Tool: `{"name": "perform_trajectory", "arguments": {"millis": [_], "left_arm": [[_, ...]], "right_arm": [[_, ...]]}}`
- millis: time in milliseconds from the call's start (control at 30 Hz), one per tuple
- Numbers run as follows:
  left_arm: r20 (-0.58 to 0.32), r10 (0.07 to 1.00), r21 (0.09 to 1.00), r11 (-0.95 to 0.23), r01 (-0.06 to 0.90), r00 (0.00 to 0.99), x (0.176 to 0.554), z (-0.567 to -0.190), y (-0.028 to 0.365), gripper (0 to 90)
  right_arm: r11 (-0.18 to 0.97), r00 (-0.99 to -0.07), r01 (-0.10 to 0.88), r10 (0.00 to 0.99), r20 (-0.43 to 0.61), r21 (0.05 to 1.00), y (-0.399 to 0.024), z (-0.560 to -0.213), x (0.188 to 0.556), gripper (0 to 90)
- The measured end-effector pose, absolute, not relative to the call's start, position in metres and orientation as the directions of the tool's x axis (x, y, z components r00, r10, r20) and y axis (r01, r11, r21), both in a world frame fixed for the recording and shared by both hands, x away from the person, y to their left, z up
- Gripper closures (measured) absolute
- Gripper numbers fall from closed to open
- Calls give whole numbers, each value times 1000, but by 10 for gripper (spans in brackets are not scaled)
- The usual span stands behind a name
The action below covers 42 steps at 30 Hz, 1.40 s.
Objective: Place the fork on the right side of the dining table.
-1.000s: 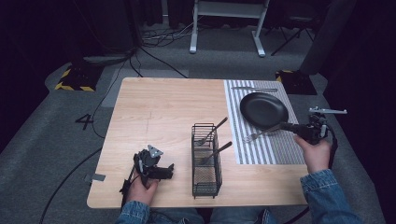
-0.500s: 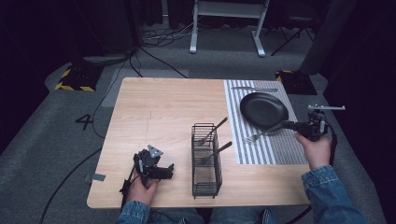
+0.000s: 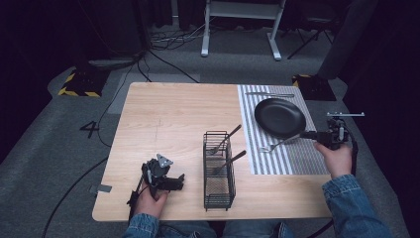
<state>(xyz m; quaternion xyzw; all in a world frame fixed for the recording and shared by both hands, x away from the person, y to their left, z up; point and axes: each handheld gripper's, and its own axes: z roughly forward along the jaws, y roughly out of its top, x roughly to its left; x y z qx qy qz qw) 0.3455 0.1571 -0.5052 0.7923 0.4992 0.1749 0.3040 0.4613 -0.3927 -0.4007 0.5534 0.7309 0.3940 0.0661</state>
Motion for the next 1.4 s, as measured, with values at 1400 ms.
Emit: {"name": "perform_trajectory", "arguments": {"millis": [1400], "left_arm": [[-26, 897, 656, -317, 685, 440, 346, -505, 157, 2]], "right_arm": [[51, -290, 821, 895, 339, 569, -424, -445, 472, 619]]}}
